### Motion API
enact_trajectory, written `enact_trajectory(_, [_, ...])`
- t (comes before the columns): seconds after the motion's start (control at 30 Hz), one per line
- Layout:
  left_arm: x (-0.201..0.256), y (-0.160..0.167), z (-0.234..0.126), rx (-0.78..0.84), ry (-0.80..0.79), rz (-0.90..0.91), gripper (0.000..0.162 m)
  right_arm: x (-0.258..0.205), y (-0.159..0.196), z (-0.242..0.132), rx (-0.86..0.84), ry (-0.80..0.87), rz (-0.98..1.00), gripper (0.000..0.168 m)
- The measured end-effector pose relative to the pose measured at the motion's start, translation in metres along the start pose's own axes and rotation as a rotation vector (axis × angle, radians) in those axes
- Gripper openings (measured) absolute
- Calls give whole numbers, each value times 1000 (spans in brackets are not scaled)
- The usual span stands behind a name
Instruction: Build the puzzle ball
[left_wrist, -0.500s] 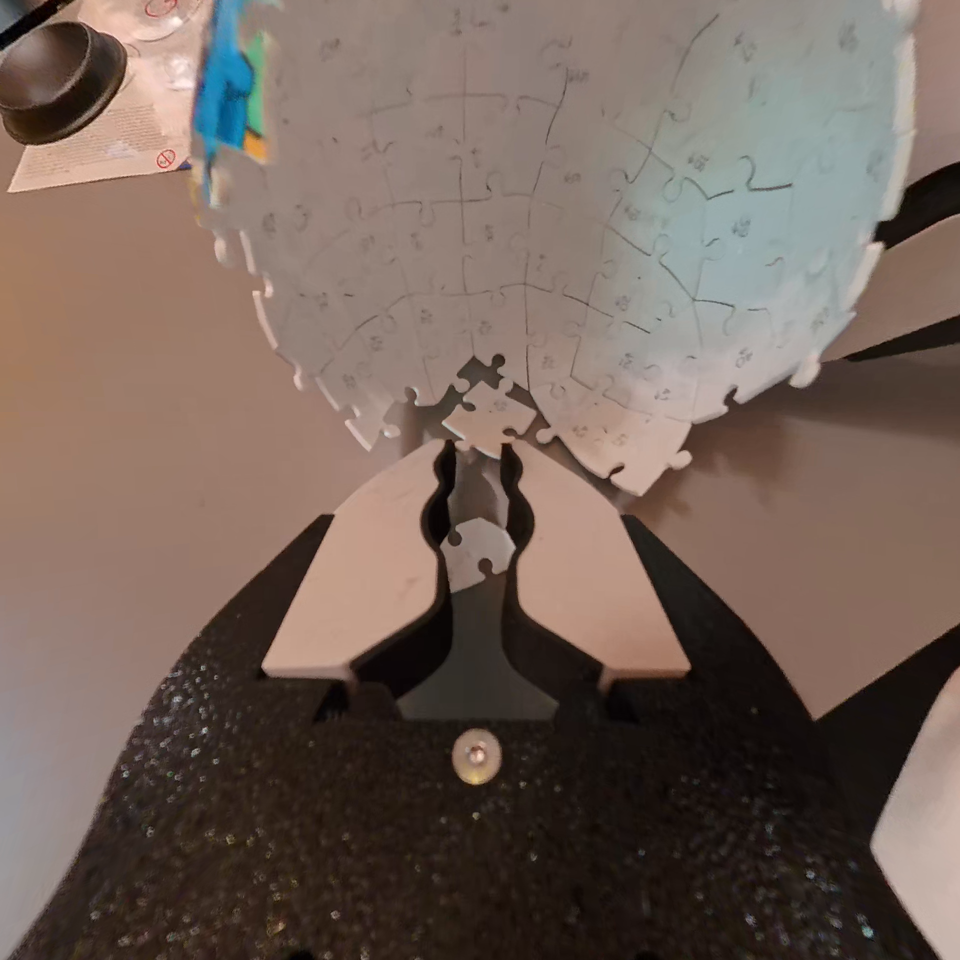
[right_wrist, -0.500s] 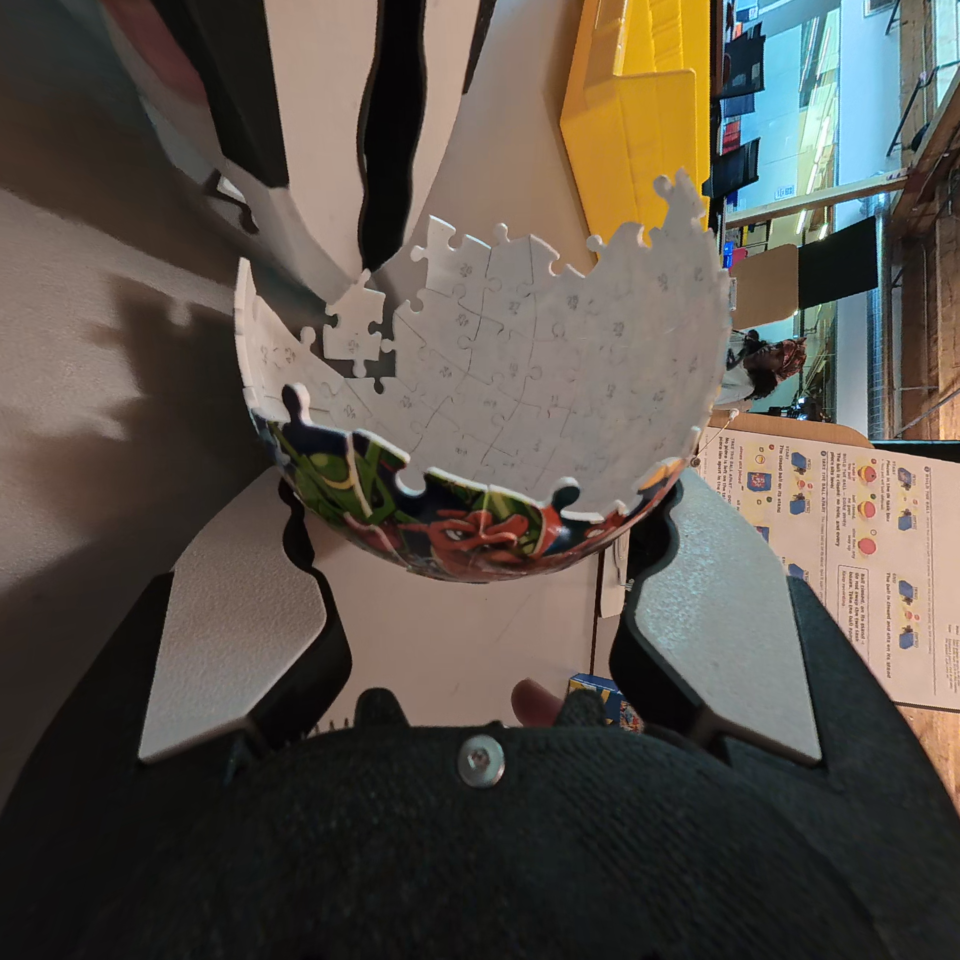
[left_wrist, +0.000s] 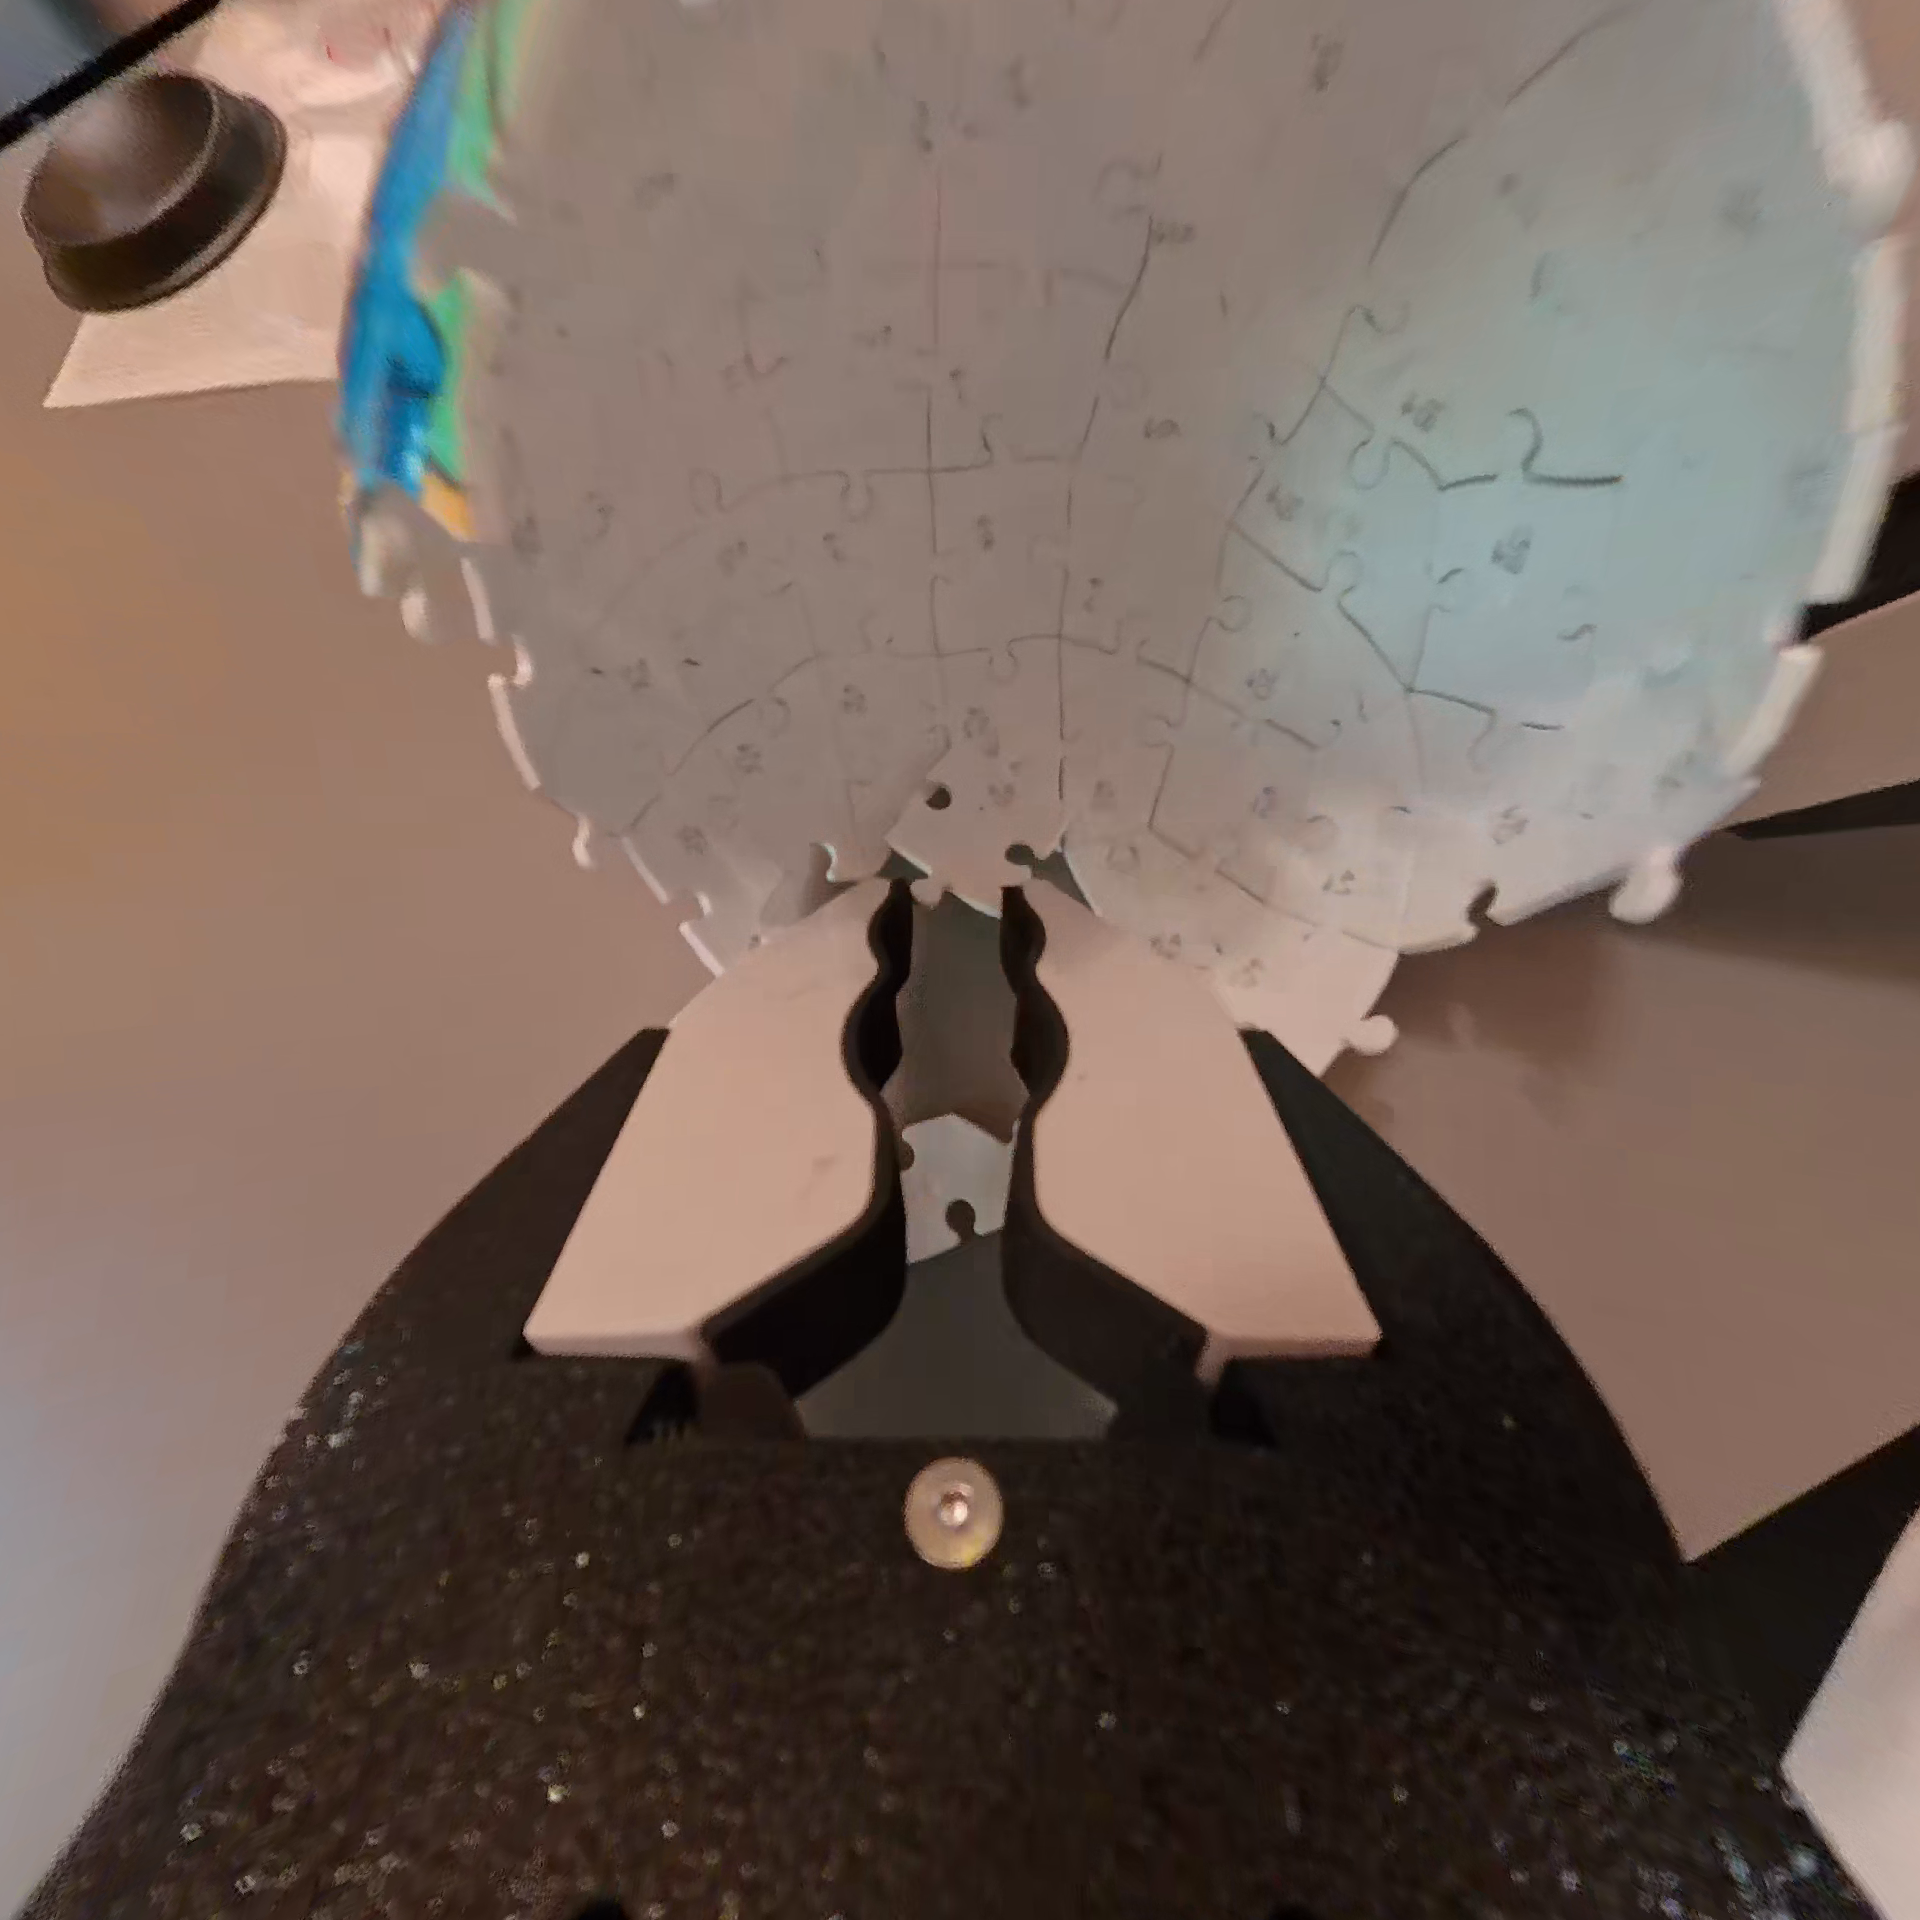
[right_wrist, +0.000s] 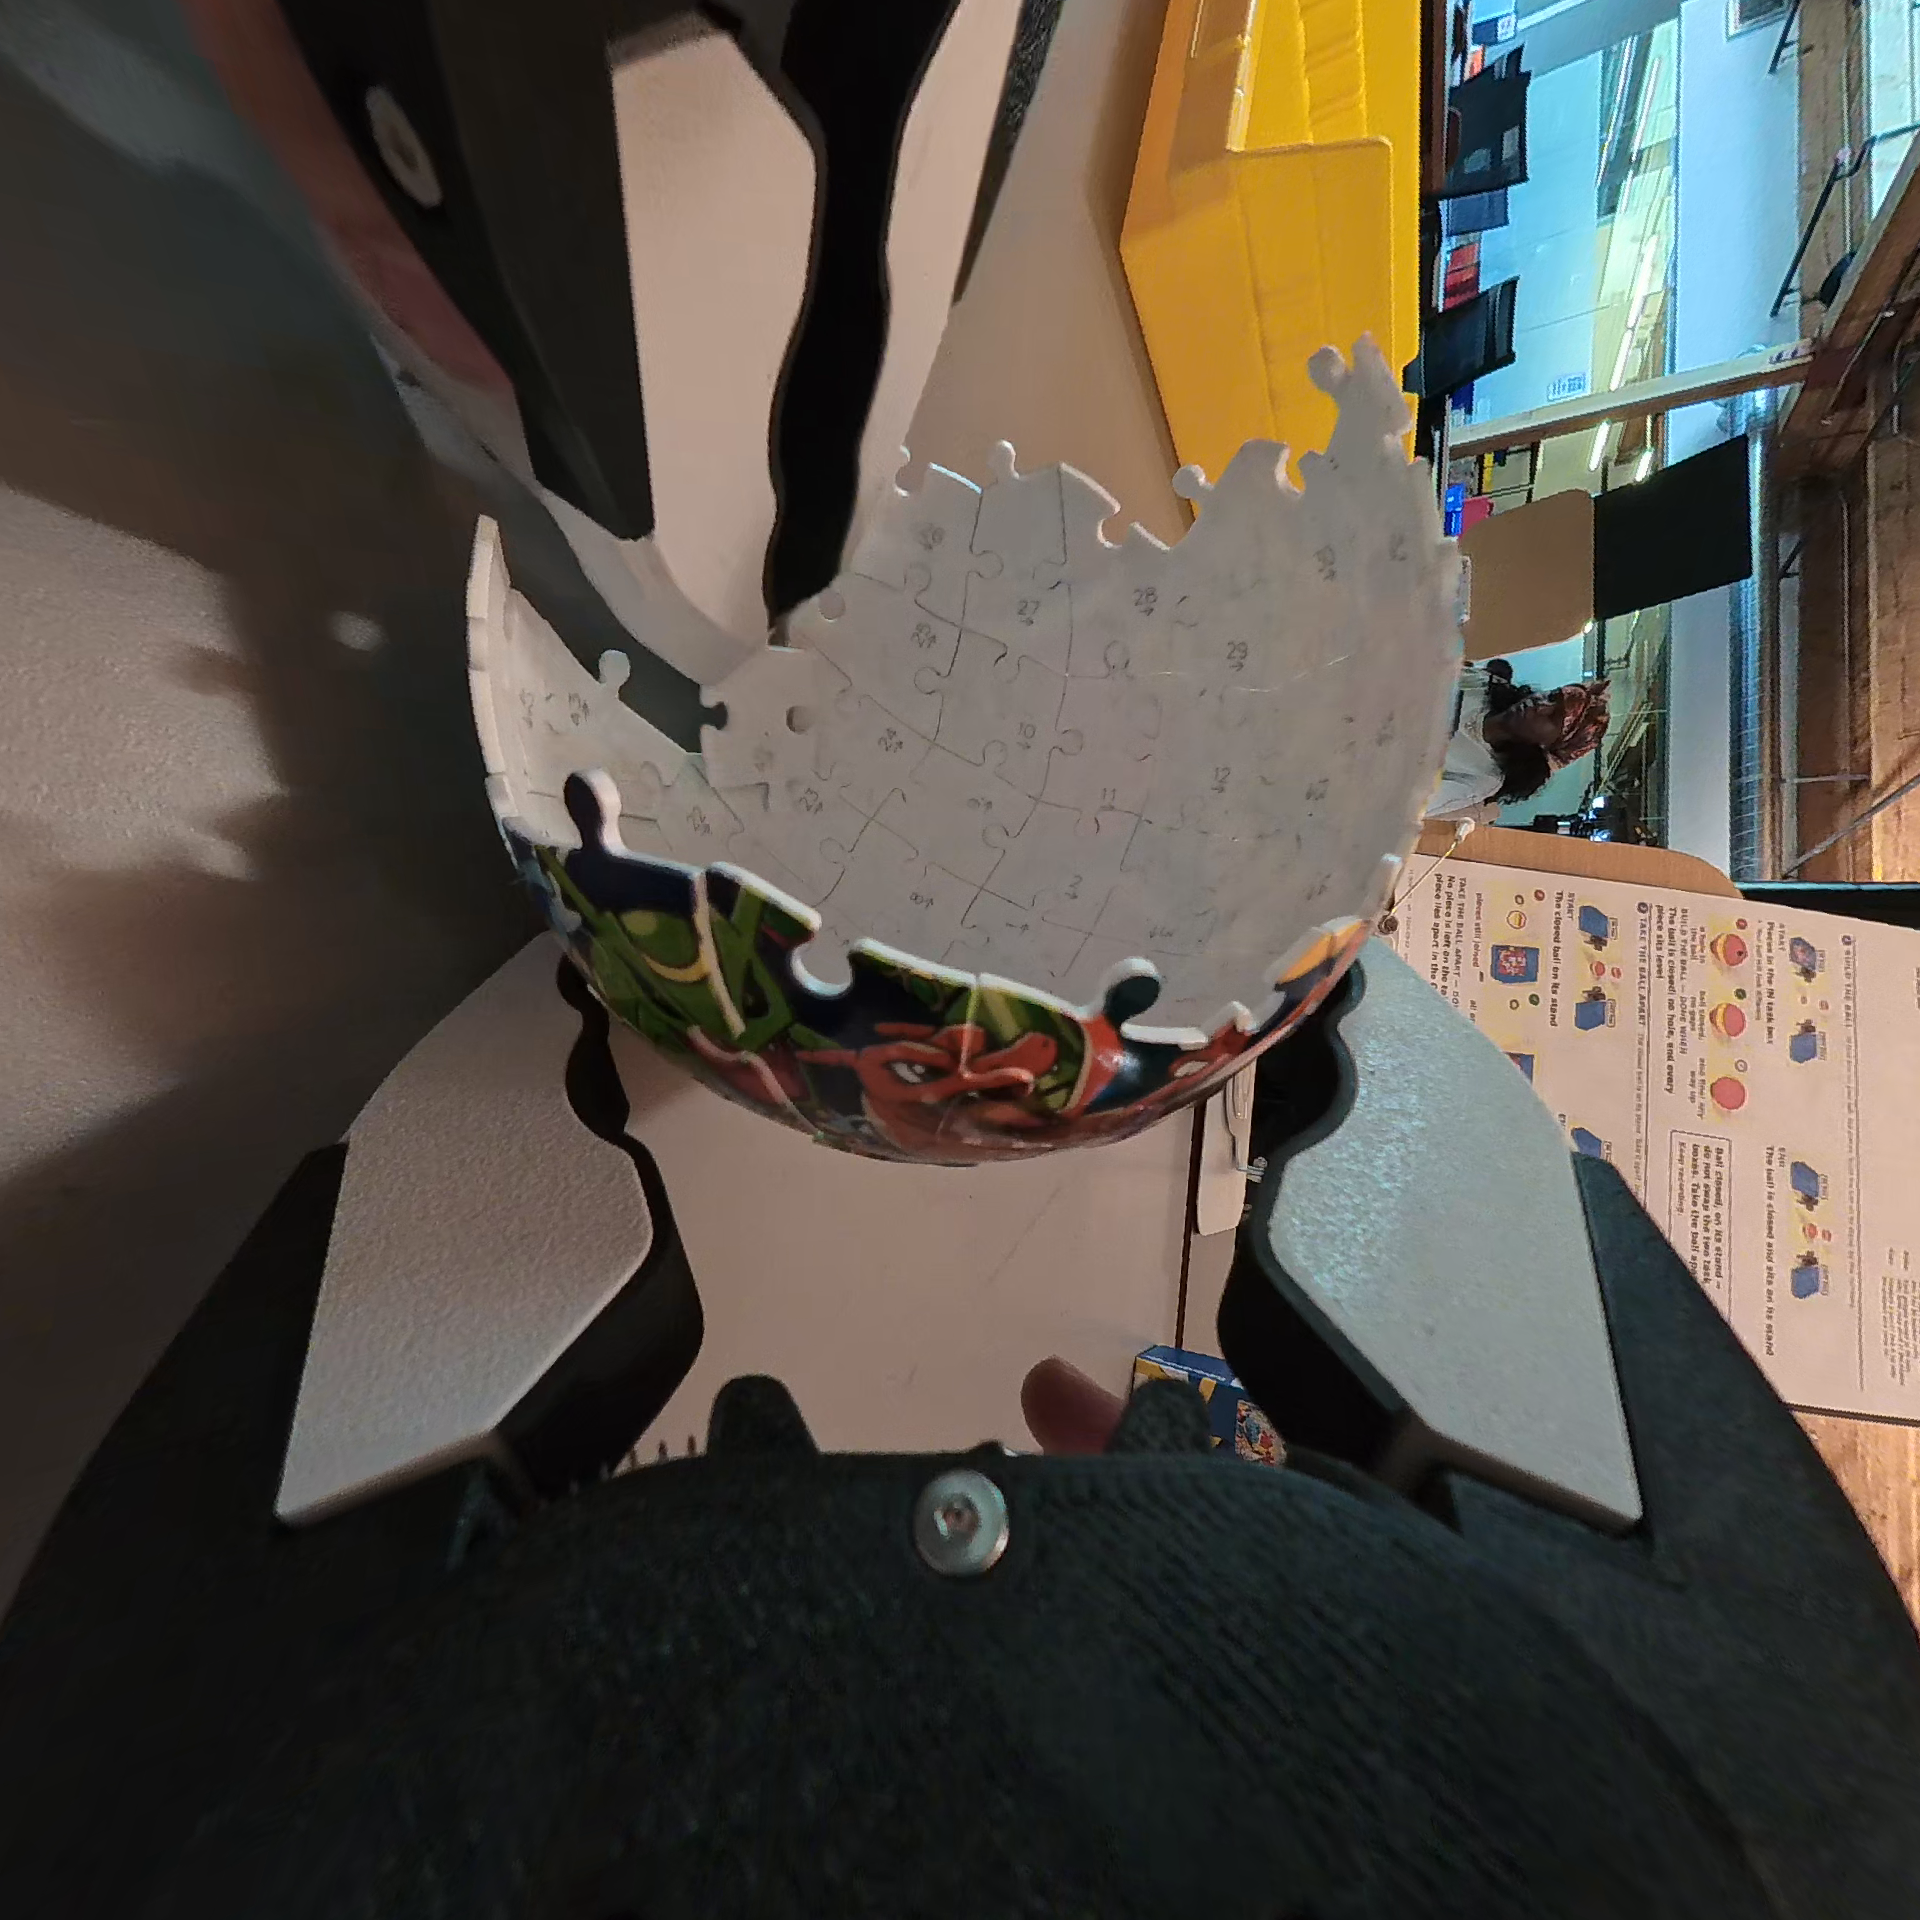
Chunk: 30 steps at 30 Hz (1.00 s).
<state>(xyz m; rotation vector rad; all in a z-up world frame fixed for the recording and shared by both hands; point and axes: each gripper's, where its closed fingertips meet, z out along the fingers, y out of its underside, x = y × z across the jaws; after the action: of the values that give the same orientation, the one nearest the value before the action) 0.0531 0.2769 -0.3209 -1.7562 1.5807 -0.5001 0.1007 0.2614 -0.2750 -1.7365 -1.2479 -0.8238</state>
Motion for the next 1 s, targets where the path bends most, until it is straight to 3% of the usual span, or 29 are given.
enact_trajectory(0.53, [-9, 3, -5, -25, -34, -108, 28, 0, 1, 0, -7, -1, 6, 128])
enact_trajectory(0.57, [-16, 0, -9, 6, -78, -144, 31, 0, 2, 0, -16, 3, 2, 127])
enact_trajectory(0.63, [-36, -5, -18, 67, -204, -227, 58, 1, 5, 1, -33, 15, -12, 124])
enact_trajectory(0.77, [-47, -16, -29, 203, -249, -277, 66, 1, 7, 1, -34, 17, 1, 123])
enact_trajectory(1.0, [-47, 8, 6, -73, -54, -308, 84, 1, 8, 2, -32, 22, 11, 122])
